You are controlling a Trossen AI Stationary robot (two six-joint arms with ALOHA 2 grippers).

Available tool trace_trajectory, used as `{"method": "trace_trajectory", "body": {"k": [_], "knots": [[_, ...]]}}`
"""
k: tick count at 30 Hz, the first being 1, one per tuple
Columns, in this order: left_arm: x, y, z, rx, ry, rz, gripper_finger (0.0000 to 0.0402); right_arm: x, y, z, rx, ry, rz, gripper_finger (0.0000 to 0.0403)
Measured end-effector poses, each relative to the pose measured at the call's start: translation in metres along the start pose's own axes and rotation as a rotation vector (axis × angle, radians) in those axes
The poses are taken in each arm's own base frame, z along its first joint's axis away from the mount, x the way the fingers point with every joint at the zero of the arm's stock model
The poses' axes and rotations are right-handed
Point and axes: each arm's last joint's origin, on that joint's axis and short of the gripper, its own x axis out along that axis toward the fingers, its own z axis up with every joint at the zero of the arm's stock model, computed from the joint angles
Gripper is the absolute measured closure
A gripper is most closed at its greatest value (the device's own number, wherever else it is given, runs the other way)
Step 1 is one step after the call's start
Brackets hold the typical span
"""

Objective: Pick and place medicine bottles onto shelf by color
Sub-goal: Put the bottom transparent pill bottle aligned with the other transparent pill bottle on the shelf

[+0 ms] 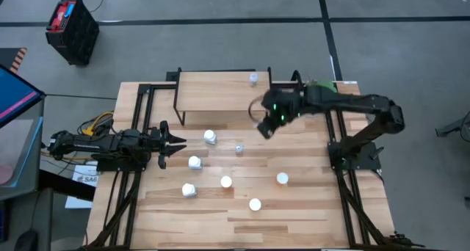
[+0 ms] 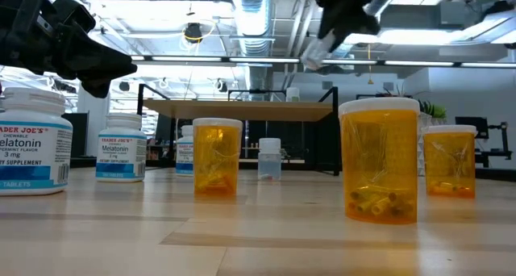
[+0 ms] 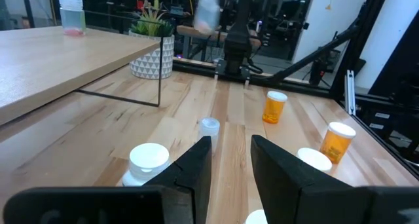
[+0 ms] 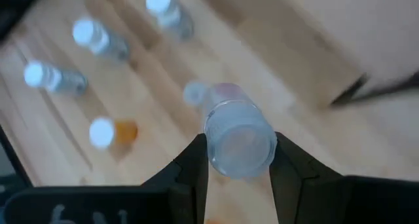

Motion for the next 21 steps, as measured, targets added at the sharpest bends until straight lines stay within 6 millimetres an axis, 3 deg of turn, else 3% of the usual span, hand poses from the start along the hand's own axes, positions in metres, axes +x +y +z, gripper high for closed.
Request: {"method": "trace_trajectory", "body": {"k": [8, 21], "knots": [[0.000, 0.000, 0.000, 0.042, 0.000, 0.001, 0.0306, -0.009, -0.039, 0.047, 0.027, -0.087, -0.022, 0.0280], [0.000, 0.000, 0.000, 0.109, -0.001, 0.007, 0.0305, 0.021, -0.066, 0.116, -0.023, 0.128, -0.148, 0.0280]]}}
